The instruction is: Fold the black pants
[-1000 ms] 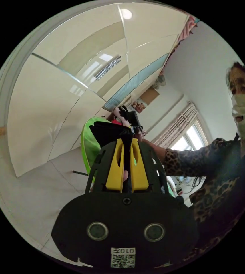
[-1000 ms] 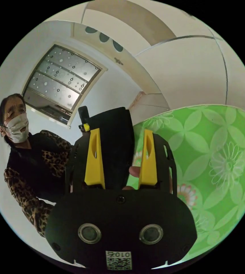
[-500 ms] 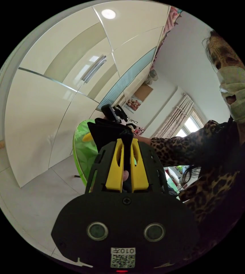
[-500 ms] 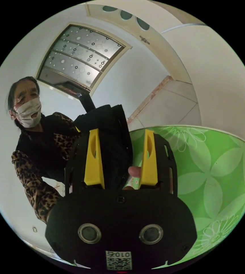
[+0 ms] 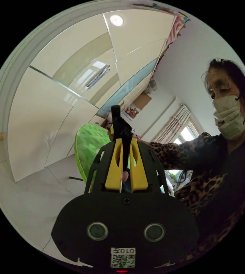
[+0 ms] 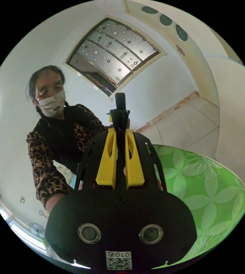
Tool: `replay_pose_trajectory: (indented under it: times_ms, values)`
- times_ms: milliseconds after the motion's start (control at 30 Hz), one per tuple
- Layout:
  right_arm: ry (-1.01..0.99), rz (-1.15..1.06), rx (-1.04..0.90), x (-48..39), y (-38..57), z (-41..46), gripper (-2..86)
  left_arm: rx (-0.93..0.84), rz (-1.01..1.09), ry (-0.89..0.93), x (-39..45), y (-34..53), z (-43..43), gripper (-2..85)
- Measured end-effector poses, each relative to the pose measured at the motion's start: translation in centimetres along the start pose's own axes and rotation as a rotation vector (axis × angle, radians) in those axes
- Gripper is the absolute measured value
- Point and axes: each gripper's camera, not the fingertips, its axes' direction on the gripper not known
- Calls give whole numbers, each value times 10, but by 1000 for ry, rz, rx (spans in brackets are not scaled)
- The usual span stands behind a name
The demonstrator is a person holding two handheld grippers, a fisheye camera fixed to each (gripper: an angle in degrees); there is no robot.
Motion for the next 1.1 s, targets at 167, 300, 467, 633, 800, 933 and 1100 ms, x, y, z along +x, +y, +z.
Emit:
replay_pose_trajectory:
  times_ms: [167, 300, 467, 633, 800, 933, 1100]
  values:
    - [99, -62, -53, -66, 13, -2, 41, -65, 100, 21, 79, -5, 32, 33]
    - [177, -83, -5, -130, 58, -5, 39, -77, 121, 23, 133, 2, 50, 33]
    - [223, -81, 26, -183, 122, 11, 38, -164, 161, 6, 211, 31, 95, 35]
    - [224, -51, 97, -212, 195, 26, 38, -225, 149, 0, 265, 65, 141, 35]
    - [212, 5, 111, -224, 248, 45, 38, -303, 143, 2, 299, 94, 176, 35]
    - [199, 83, 121, -227, 293, 59, 38, -377, 161, -17, 322, 120, 205, 33]
    - [215, 179, 103, -224, 336, 74, 40, -462, 198, -49, 344, 146, 239, 31]
